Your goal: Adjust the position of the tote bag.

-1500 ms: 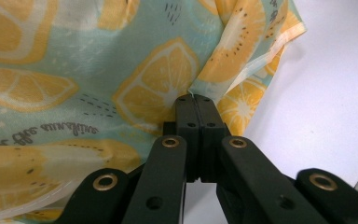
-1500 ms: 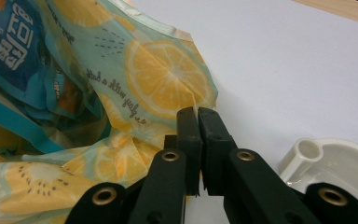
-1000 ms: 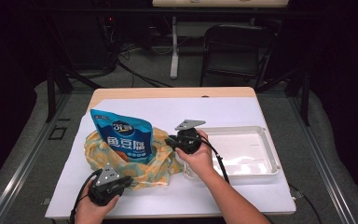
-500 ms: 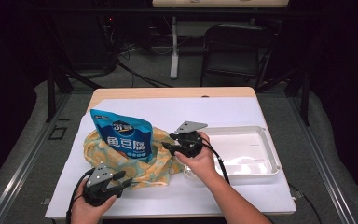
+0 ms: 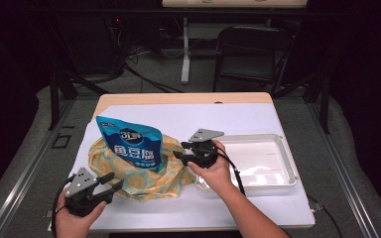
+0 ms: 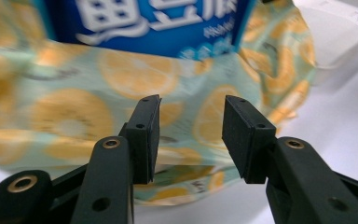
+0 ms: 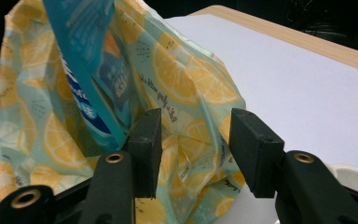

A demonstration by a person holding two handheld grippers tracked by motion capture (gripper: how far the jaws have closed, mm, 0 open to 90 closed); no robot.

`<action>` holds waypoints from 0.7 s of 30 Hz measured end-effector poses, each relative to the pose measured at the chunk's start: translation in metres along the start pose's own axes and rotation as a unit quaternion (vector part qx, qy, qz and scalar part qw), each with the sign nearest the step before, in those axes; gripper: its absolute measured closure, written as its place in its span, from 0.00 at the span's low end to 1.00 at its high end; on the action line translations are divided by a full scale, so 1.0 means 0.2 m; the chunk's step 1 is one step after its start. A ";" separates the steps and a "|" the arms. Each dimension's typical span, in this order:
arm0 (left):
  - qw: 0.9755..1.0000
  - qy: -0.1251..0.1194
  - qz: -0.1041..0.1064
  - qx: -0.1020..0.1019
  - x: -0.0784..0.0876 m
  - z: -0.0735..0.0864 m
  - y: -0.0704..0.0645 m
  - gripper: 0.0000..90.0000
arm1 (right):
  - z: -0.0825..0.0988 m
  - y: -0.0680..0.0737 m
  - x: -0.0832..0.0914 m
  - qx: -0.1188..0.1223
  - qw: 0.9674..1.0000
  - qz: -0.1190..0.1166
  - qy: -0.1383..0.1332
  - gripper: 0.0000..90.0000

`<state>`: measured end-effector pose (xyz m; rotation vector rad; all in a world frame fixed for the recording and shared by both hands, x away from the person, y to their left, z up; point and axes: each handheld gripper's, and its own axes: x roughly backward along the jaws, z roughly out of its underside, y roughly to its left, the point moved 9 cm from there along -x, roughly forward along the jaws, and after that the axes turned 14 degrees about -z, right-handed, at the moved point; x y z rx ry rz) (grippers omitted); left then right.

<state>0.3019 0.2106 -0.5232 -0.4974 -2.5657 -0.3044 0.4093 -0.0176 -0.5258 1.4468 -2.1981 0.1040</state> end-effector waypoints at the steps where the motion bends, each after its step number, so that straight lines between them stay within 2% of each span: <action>1: 1.000 -0.002 -0.005 0.003 0.01 -0.01 0.02 0.63 | 0.00 0.00 0.00 0.000 1.000 -0.003 -0.001 0.61; 7: 0.999 -0.011 -0.033 0.012 0.04 -0.07 0.14 0.63 | -0.01 0.04 0.02 0.000 1.000 -0.015 -0.005 0.62; 11: 0.999 -0.010 -0.049 0.013 0.03 -0.10 0.20 0.62 | -0.01 0.06 0.04 0.004 1.000 -0.015 -0.010 0.61; 16: 0.997 -0.014 -0.071 0.017 0.01 -0.15 0.28 0.61 | -0.03 0.08 0.08 0.016 1.000 -0.008 -0.022 0.60; 21: 0.995 -0.023 -0.091 0.025 -0.02 -0.21 0.36 0.57 | -0.04 0.08 0.12 0.015 0.999 -0.003 -0.029 0.58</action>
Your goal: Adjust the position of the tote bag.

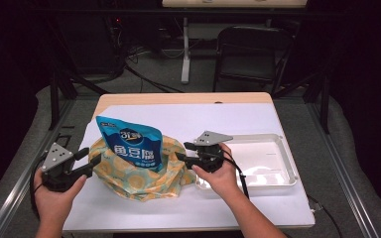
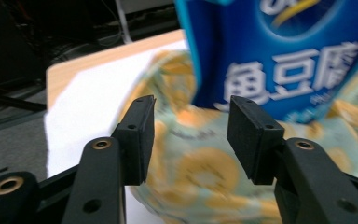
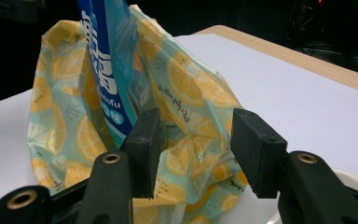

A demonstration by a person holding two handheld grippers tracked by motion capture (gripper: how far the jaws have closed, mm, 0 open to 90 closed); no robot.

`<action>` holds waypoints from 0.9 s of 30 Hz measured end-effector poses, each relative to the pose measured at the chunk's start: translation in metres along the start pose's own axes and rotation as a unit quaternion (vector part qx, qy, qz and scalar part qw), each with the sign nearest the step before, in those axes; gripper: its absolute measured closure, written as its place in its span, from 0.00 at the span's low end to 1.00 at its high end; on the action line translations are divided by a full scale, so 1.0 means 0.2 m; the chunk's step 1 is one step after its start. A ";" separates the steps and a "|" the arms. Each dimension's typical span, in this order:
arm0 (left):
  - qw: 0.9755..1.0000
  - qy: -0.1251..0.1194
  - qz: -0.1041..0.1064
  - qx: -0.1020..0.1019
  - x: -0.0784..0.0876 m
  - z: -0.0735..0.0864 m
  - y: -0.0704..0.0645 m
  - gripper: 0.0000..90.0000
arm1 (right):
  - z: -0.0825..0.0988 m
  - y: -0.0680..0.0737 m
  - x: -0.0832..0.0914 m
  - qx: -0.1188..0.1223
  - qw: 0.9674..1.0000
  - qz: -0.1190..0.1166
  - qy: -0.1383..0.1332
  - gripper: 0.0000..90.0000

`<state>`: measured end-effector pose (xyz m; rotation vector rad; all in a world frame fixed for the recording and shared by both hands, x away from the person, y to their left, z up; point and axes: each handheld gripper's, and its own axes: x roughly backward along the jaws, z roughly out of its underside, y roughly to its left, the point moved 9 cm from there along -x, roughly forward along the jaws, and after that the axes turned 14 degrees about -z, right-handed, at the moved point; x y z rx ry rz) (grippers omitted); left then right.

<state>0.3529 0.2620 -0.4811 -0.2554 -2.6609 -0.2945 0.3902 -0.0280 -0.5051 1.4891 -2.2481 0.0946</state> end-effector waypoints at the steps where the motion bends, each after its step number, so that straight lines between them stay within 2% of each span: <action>1: 1.000 0.000 -0.002 0.001 -0.02 -0.01 0.01 0.56 | 0.00 0.00 0.01 -0.002 1.000 0.002 -0.002 0.58; 6: 1.000 0.007 -0.018 0.000 -0.09 -0.04 0.06 0.57 | 0.00 0.00 0.03 -0.006 1.000 0.006 -0.002 0.57; 10: 1.000 0.019 -0.019 0.004 -0.14 -0.04 0.09 0.60 | 0.01 -0.01 0.04 -0.008 1.000 0.009 -0.004 0.57; 17: 0.999 0.037 -0.024 -0.001 -0.24 -0.03 0.11 0.63 | 0.02 -0.01 0.05 -0.011 1.000 0.012 0.000 0.58; 20: 0.999 0.041 -0.024 -0.011 -0.28 -0.01 0.10 0.64 | 0.03 -0.01 0.06 -0.011 1.000 0.015 -0.001 0.58; 24: 0.999 0.048 -0.015 -0.018 -0.32 0.00 0.08 0.77 | 0.04 -0.01 0.07 -0.014 1.000 0.020 0.002 0.58; 27: 0.999 0.049 -0.014 -0.014 -0.35 0.00 0.08 0.89 | 0.05 -0.01 0.07 -0.015 1.000 0.021 0.003 0.57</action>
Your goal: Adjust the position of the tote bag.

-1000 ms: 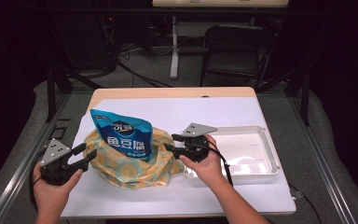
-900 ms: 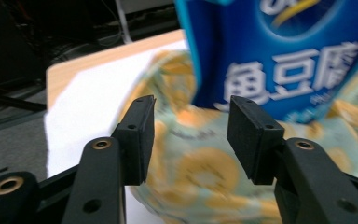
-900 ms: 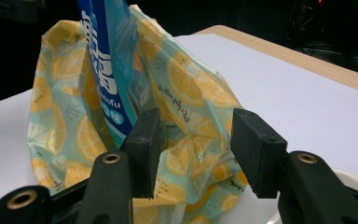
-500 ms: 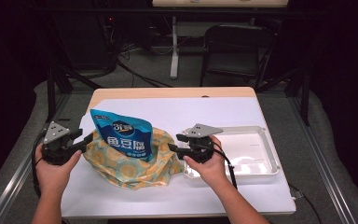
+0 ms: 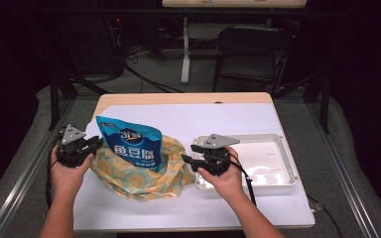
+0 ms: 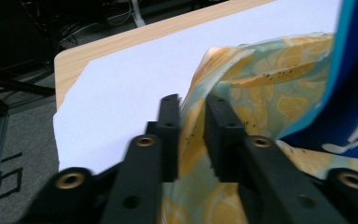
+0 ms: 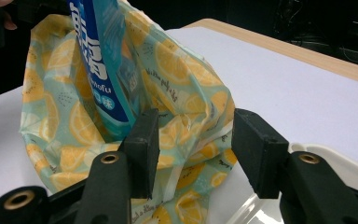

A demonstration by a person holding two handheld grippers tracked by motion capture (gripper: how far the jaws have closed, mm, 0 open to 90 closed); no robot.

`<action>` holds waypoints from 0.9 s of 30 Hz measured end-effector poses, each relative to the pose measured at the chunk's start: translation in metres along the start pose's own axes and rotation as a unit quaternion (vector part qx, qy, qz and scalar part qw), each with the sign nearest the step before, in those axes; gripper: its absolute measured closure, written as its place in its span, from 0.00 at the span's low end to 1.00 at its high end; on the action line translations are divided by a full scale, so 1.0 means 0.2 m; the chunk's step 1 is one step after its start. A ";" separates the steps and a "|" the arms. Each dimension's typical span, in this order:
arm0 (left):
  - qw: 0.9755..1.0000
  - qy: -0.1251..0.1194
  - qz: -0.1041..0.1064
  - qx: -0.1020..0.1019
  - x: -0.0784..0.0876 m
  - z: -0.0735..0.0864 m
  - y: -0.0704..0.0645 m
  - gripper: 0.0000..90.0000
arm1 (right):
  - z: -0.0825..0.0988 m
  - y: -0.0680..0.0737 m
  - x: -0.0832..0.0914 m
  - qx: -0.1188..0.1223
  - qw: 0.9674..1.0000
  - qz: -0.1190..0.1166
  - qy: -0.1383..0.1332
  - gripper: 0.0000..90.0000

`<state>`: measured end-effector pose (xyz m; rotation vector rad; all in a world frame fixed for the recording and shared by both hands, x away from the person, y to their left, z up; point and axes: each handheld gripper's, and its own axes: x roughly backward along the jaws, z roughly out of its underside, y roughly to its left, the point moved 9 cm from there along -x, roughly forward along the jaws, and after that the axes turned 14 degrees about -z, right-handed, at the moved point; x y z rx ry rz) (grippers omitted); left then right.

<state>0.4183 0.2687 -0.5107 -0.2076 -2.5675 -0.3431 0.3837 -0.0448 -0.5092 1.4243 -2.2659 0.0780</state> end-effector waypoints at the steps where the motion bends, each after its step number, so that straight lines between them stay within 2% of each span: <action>1: 1.000 0.000 0.000 0.001 -0.01 0.00 0.00 0.92 | 0.00 0.00 0.00 0.000 1.000 0.001 -0.001 0.57; 3: 1.000 -0.001 0.001 0.004 -0.02 0.00 0.01 0.98 | 0.01 0.00 0.00 0.000 1.000 0.003 0.001 0.57; 5: 1.000 0.004 0.001 0.009 -0.04 0.00 0.01 1.00 | 0.01 0.01 0.00 0.001 1.000 0.002 0.001 0.57; 13: 0.999 0.031 -0.002 0.014 -0.12 0.07 0.01 1.00 | 0.03 0.02 0.00 0.001 1.000 0.000 0.004 0.57; 15: 0.999 0.044 -0.005 0.016 -0.15 0.11 0.01 1.00 | 0.03 0.02 -0.01 0.001 1.000 0.000 0.005 0.57; 17: 0.998 0.061 -0.009 0.009 -0.18 0.15 0.02 1.00 | 0.04 0.02 -0.01 0.001 1.000 0.000 0.006 0.57; 20: 0.997 0.076 -0.001 0.018 -0.20 0.20 0.02 1.00 | 0.04 0.03 -0.02 0.001 1.000 0.000 0.008 0.57; 22: 0.996 0.087 0.002 0.016 -0.21 0.22 0.01 1.00 | 0.04 0.03 -0.02 0.001 1.000 -0.001 0.007 0.57; 27: 0.995 0.094 0.014 0.027 -0.23 0.26 0.00 1.00 | 0.03 0.04 -0.03 -0.001 1.000 -0.007 0.000 0.55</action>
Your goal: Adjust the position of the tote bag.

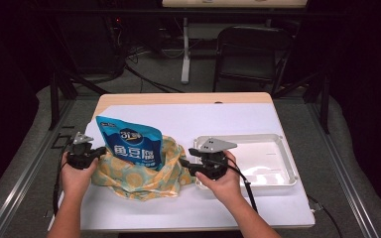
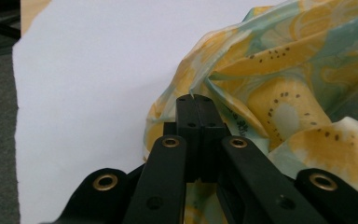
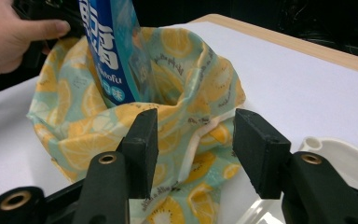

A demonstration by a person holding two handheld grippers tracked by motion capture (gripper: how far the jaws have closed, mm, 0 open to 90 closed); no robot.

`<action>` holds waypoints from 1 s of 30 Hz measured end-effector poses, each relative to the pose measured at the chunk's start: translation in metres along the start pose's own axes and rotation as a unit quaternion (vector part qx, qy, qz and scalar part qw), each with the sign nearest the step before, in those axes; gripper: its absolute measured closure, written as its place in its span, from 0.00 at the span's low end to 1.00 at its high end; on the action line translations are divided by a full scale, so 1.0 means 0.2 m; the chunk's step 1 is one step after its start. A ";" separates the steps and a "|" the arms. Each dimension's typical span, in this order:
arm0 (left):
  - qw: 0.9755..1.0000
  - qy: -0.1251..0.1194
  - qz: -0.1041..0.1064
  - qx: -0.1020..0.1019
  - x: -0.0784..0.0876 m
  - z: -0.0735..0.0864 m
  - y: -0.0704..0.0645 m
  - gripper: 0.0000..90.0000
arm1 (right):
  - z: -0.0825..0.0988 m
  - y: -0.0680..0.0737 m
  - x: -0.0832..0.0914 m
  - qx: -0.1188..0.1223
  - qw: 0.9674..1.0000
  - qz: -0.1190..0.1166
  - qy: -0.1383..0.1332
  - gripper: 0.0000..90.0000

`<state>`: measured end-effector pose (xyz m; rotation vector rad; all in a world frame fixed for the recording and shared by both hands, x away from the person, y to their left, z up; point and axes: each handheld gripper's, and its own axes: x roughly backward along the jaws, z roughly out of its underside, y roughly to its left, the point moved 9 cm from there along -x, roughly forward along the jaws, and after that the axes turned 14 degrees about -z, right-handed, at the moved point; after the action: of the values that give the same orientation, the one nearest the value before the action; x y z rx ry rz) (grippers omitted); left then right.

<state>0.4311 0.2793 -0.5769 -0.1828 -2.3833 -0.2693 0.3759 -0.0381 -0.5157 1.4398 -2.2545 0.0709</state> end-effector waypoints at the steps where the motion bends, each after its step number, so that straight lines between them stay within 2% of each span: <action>1: 1.000 0.001 0.001 0.000 0.00 0.00 0.00 1.00 | -0.01 0.00 0.00 -0.002 1.000 -0.001 -0.004 0.54; 8: 1.000 0.006 0.001 -0.004 0.00 0.03 -0.01 1.00 | -0.05 0.00 -0.01 -0.013 0.999 -0.005 -0.032 0.54; 10: 1.000 0.002 0.000 0.001 0.00 0.03 -0.02 1.00 | -0.07 0.00 -0.02 -0.011 0.999 -0.003 -0.035 0.56; 13: 1.000 0.001 -0.002 0.000 0.00 0.03 -0.02 1.00 | -0.12 -0.01 -0.04 -0.003 0.999 0.001 -0.038 0.60; 16: 1.000 0.001 0.003 0.004 0.00 0.04 -0.02 1.00 | -0.14 -0.03 -0.08 -0.007 0.999 0.006 -0.038 0.65; 19: 1.000 0.004 0.002 0.001 -0.01 0.05 -0.01 1.00 | -0.12 -0.06 -0.13 -0.019 1.000 0.003 -0.025 0.77; 23: 1.000 0.004 0.000 0.002 -0.01 0.05 -0.01 1.00 | -0.11 -0.11 -0.16 -0.013 0.999 0.029 -0.007 0.96; 25: 1.000 0.005 -0.001 0.002 -0.01 0.06 -0.01 1.00 | -0.10 -0.15 -0.17 -0.019 0.999 0.039 0.000 0.99; 30: 1.000 0.009 -0.005 0.000 -0.03 0.07 0.00 1.00 | -0.05 -0.24 -0.21 -0.027 0.997 0.059 0.035 1.00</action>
<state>0.4253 0.2817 -0.5908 -0.1681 -2.3669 -0.2740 0.4355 -0.0204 -0.5333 1.2574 -2.2646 0.0957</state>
